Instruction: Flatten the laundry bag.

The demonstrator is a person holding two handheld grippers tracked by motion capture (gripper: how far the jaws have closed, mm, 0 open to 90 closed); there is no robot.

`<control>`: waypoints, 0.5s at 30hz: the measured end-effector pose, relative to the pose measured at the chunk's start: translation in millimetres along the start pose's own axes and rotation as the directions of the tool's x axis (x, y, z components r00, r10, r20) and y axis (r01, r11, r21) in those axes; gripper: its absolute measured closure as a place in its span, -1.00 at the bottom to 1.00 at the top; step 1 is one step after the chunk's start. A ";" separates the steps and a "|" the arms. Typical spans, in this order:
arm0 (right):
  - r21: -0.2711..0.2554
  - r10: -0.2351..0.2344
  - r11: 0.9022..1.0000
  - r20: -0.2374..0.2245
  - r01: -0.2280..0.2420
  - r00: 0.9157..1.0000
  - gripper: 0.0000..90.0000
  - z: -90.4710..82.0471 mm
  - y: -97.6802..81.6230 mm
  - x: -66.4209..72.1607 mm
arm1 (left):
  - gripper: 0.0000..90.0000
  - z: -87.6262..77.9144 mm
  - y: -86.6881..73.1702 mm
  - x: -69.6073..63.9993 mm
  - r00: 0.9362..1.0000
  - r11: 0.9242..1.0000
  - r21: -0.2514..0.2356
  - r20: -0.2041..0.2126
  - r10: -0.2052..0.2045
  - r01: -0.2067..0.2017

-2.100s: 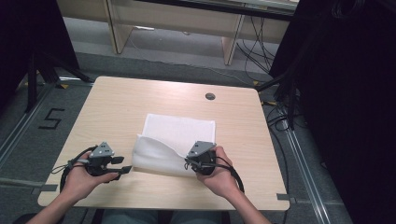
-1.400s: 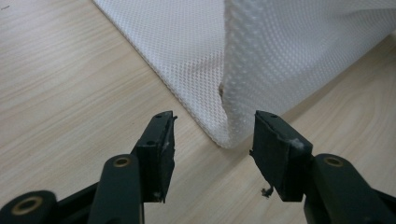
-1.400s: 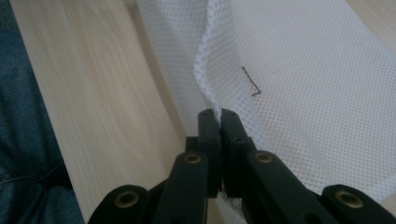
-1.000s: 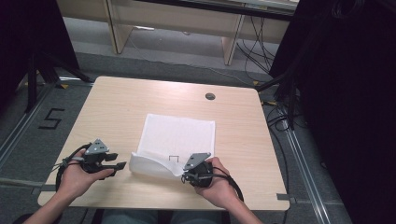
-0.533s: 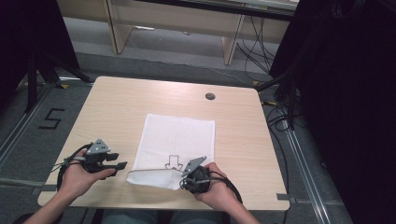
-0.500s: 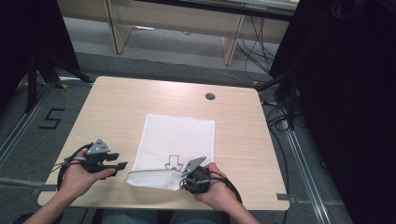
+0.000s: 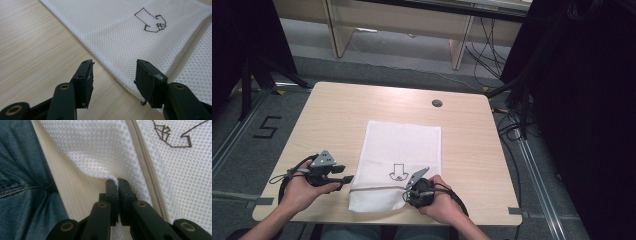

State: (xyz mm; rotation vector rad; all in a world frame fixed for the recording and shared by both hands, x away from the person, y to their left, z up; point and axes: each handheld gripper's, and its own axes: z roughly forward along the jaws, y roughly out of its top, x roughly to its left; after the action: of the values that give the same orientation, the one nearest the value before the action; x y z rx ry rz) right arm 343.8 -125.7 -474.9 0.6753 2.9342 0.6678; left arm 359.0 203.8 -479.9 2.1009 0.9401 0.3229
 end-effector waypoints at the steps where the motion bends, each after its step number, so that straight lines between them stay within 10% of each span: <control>1: -0.001 0.007 1.000 0.002 -0.007 1.000 0.97 1.1 -0.2 -0.8 | 0.06 0.8 0.0 -0.8 1.000 1.000 -0.001 0.007 -0.009 0.009; 15: -0.056 0.064 0.996 0.015 -0.063 0.998 0.61 -2.5 1.9 -4.3 | 0.03 3.6 1.3 -3.1 1.000 1.000 -0.003 0.017 0.008 -0.008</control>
State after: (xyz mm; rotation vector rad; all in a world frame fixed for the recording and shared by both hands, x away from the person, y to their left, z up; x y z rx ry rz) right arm 348.1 -127.0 -472.1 0.7681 2.8784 0.7423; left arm 359.3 199.1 -481.0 2.1025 0.9210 0.3097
